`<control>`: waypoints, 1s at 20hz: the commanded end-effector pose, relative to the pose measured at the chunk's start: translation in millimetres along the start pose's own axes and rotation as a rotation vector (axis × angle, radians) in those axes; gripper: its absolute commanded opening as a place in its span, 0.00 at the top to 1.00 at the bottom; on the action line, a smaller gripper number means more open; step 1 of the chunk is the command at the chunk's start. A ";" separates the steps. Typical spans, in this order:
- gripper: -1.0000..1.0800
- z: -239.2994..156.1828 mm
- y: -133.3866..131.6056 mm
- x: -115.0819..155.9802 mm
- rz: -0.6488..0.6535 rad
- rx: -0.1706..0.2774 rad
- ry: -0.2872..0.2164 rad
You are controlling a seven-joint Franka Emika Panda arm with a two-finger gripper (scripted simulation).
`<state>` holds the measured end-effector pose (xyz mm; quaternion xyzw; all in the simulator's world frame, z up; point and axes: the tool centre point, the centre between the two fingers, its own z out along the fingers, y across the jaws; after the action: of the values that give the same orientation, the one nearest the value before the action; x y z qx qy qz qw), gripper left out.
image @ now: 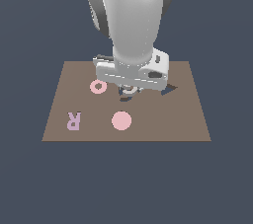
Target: Insert a designated object into the corresponding slot on a board.
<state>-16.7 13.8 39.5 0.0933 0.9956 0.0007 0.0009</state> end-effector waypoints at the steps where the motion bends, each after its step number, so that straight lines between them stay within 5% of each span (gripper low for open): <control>1: 1.00 -0.3 -3.4 -2.8 -0.063 0.000 0.000; 20: 1.00 -0.8 -13.3 -14.4 -0.270 0.000 0.001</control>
<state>-5.3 -1.7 40.1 -0.0397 0.9992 0.0005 0.0005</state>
